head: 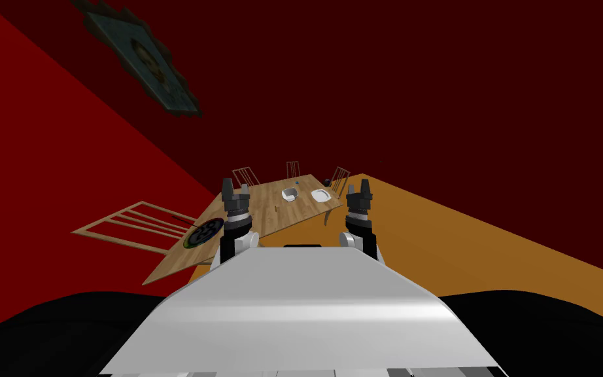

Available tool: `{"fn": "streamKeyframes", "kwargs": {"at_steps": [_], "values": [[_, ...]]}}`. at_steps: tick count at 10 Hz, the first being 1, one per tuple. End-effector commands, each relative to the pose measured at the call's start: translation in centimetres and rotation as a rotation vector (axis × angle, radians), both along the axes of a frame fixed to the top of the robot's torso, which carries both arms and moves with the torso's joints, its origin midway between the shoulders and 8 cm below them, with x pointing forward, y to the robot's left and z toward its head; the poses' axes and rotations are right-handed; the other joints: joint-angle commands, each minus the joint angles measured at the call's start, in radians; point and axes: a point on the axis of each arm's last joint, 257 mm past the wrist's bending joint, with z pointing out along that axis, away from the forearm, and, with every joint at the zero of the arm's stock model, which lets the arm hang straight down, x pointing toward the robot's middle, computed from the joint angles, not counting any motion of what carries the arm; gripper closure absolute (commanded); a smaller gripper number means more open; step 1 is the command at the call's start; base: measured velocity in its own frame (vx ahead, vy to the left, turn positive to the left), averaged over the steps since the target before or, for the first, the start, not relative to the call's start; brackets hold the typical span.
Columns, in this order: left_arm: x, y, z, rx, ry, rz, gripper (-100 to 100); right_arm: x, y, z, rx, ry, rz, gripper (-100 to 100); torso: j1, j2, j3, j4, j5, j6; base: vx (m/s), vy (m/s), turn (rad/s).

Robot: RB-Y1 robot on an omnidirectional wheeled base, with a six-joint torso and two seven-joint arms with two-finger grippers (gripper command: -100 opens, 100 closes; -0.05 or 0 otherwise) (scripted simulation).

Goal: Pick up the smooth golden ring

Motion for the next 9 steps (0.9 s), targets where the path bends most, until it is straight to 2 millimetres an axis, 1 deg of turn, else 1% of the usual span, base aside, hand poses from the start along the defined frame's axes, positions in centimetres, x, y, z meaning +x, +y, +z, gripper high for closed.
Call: {"fn": "streamKeyframes", "kwargs": {"at_steps": [1,3,6,7,9], "values": [[1.1,-0.5,-1.1,0.025,0.041,-0.024,-100,0.0,0.0,0.0,0.000,0.000,0.000,0,0.000,0.000,0.000,0.000,0.000,0.000,-0.039,-0.007,-0.030],[2.6,-1.0,-2.7,0.046,0.098,-0.048,-100,0.0,0.0,0.0,0.000,0.000,0.000,0,0.000,0.004,0.002,0.001,0.000,0.000,-0.073,-0.011,-0.048],[5.4,-1.8,-6.2,0.077,0.212,-0.087,-100,0.0,0.0,0.0,0.000,0.000,0.000,0,-0.001,0.003,0.002,0.001,0.000,0.000,-0.046,-0.011,-0.056],[5.4,-1.7,-6.3,0.077,0.216,-0.086,-100,0.0,0.0,0.0,0.000,0.000,0.000,0,0.000,0.002,0.001,0.001,0.000,0.000,-0.027,0.001,-0.022],[7.5,-2.2,-9.3,0.099,0.310,-0.110,-100,0.0,0.0,0.0,0.000,0.000,0.000,0,0.001,0.002,0.001,0.000,0.000,0.000,-0.032,0.005,-0.057]]}}
